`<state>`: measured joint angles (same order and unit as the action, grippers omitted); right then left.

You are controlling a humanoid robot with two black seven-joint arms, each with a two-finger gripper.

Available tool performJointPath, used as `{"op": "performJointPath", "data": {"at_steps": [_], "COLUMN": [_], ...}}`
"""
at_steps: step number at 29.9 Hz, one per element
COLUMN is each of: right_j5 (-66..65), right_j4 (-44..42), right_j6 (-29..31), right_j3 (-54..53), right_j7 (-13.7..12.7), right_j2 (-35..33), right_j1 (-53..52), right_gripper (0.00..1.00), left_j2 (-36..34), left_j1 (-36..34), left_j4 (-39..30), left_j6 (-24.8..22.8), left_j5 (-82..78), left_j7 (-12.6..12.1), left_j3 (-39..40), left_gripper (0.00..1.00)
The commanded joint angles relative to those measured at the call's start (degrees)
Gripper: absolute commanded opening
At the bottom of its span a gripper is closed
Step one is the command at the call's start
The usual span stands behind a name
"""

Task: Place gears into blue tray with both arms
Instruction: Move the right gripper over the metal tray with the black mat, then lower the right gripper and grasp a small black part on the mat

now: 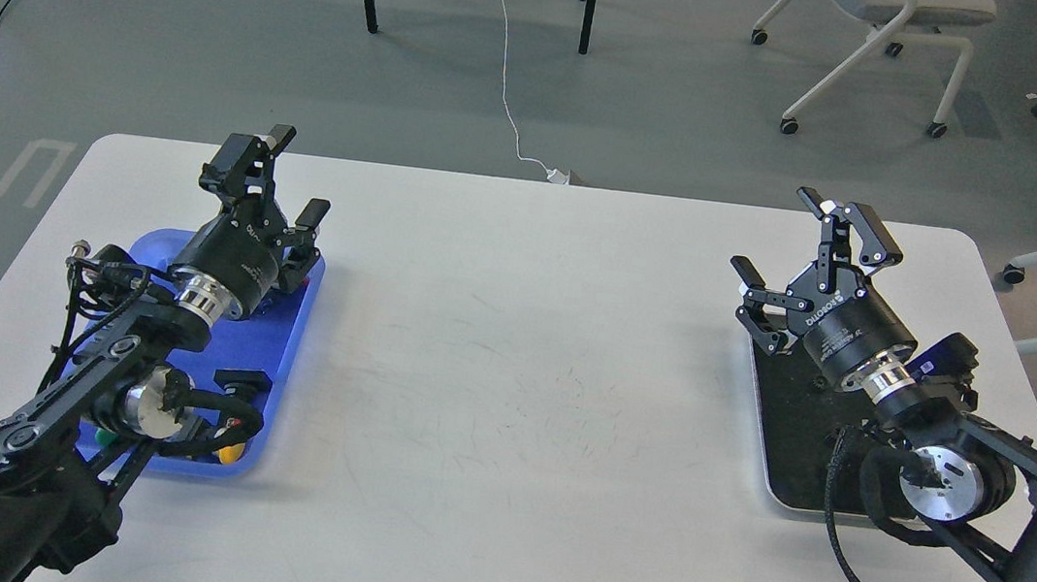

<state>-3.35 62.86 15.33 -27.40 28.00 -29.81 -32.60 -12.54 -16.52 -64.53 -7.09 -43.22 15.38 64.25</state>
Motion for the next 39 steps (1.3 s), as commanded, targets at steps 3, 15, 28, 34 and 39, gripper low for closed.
{"op": "performJointPath", "data": {"at_steps": [3,15,28,34,39], "right_j5": [0.01,-8.38,-48.38,-66.58,-77.75], "right_j4": [-0.11,0.68,2.35,2.09,1.12], "right_j6": [0.05,5.29,11.30,10.77,8.50], "right_j3": [0.24,2.43,27.99,41.09,48.48], "right_j7": [0.00,0.00,0.00,0.00,0.00], "right_j2": [0.02,-6.81,-21.33,-21.60,-21.43], "right_j1": [-0.01,-3.51,-30.57,-41.30,-44.91], "right_gripper": [0.99,0.99,0.99,0.99,0.99], "left_j2": [0.41,-0.03,0.24,-0.64,-0.73], "left_j1": [0.96,-1.50,-0.80,-0.27,0.78], "left_j4": [-0.95,-0.25,-3.06,-4.55,-5.96], "left_j6": [-0.29,-0.38,-1.79,-1.79,-1.79], "left_j5": [0.07,0.33,-0.11,-0.19,-0.19], "left_j7": [0.09,0.35,2.81,2.90,2.90], "left_j3": [-0.17,-0.87,-3.78,-3.78,-3.78], "left_gripper": [0.98,0.98,0.98,0.98,0.98]}}
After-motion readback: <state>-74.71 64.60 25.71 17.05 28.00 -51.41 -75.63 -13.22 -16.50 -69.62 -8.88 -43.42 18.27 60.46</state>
